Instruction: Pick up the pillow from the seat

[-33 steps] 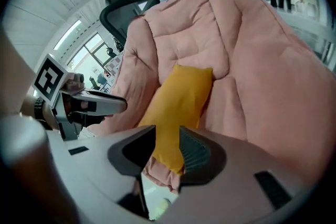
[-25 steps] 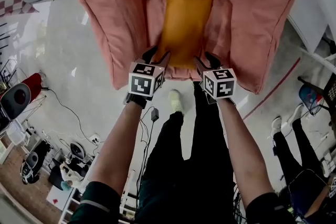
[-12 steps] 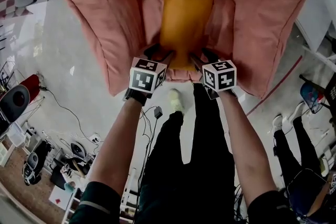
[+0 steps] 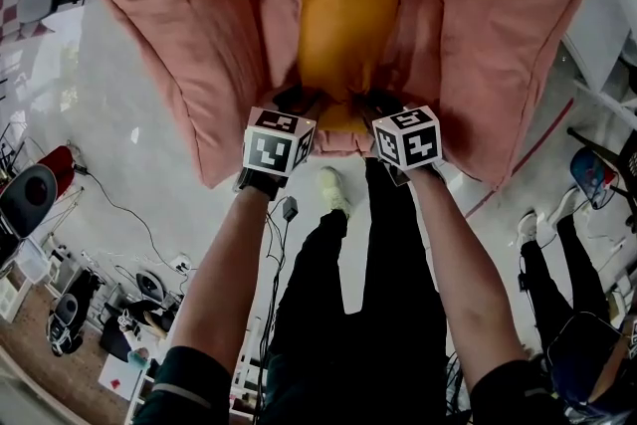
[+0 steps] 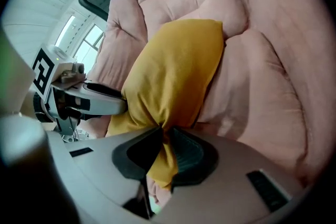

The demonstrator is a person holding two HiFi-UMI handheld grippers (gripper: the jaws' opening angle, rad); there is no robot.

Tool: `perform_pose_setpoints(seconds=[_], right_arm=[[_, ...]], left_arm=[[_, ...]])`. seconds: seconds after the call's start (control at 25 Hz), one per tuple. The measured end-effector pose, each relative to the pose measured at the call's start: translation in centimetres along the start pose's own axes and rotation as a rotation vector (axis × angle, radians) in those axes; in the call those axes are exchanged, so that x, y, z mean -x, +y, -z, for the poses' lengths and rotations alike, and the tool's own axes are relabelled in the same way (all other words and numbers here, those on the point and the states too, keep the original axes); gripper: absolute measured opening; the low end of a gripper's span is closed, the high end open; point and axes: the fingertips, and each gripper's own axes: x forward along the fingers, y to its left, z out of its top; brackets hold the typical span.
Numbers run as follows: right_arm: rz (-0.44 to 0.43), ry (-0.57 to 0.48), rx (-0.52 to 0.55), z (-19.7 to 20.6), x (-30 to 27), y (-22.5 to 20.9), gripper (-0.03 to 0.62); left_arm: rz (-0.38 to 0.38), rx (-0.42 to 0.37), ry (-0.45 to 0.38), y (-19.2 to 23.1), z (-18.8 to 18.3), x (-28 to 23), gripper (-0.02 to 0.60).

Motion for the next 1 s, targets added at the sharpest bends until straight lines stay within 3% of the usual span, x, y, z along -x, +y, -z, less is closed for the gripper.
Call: perform_pose_setpoints(seconds=[0.16,0.32,0.68,1.0], right_arm=[[0.038,-0.016,0.027,-0.2,0.4,0.0,0.031],[0.058,-0.043,0.041,-0.4,1.7,0.7,0.021],[0.078,-0.11,0.059,-2.6,5.5,3.0,0.015],[0.102,-0.208,0.108,-5.9,11.2,6.4,0.012]], left_arm=[[-0.004,-0.041,0.023,-0.4,-0.3,-0.1,0.076],[0.011,-0.046,-0.007,-1.2,-0.7,1.0,0.04],[0.029,-0.023,-0.09,-2.2,-2.9,5.2,0.032],[0.018,-0.072,-0.214,-4.6,-6.1,11.7,0.028]])
